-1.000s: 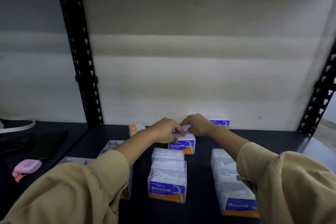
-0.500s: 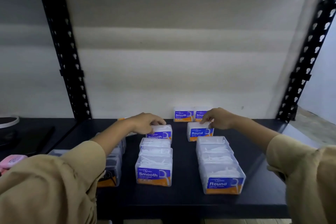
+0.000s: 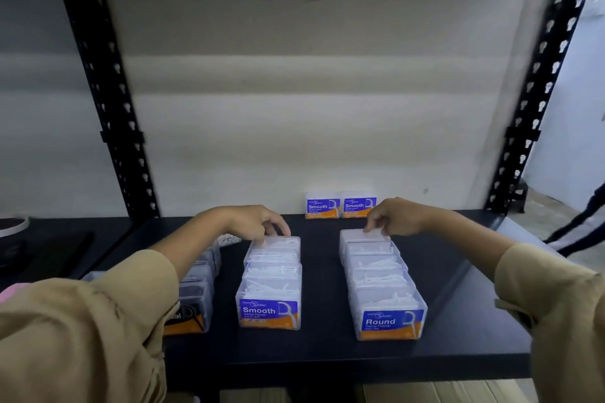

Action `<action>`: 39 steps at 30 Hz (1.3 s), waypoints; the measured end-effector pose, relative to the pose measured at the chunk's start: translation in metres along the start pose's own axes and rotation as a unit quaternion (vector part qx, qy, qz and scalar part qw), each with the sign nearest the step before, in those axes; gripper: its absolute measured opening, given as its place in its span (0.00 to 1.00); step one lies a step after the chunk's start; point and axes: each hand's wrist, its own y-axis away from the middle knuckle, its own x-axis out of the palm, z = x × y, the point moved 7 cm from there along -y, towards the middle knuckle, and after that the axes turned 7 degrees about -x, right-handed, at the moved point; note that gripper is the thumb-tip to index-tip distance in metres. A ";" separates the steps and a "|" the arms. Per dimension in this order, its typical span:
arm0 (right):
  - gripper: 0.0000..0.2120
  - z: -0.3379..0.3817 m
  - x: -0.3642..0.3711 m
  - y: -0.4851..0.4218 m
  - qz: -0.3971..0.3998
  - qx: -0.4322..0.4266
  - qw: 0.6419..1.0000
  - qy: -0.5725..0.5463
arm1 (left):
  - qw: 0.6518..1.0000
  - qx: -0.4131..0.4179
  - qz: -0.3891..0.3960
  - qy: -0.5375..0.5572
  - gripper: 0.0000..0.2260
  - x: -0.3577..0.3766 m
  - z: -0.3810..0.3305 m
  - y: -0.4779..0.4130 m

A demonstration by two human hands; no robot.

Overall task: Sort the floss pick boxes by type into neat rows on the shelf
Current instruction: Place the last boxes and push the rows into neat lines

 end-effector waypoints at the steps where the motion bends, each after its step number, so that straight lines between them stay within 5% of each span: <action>1: 0.16 0.001 0.000 0.002 0.003 -0.001 1.000 0.000 | 1.000 -0.002 0.005 -0.001 0.26 0.000 0.000 0.001; 7: 0.16 0.003 -0.004 0.004 0.005 0.007 1.000 -0.010 | 1.000 -0.019 0.002 0.009 0.23 -0.008 0.006 0.000; 14: 0.16 0.010 -0.021 -0.025 -0.091 -0.002 0.996 0.024 | 0.977 -0.093 -0.191 -0.024 0.19 -0.066 0.050 0.004; 19: 0.22 -0.002 -0.020 -0.056 -0.112 0.036 0.992 0.047 | 0.953 -0.228 -0.166 -0.107 0.23 -0.066 0.094 -0.004; 24: 0.25 -0.011 -0.015 -0.072 -0.138 0.064 0.988 0.037 | 0.933 -0.336 -0.132 -0.006 0.25 -0.052 0.116 -0.011; 31: 0.25 -0.001 -0.011 -0.092 -0.131 0.049 0.987 0.073 | 0.947 -0.305 -0.098 0.032 0.24 -0.038 0.088 -0.032; 39: 0.30 0.012 0.002 -0.117 -0.107 0.027 0.983 0.144 | 0.963 -0.212 -0.137 -0.091 0.30 -0.044 0.061 -0.057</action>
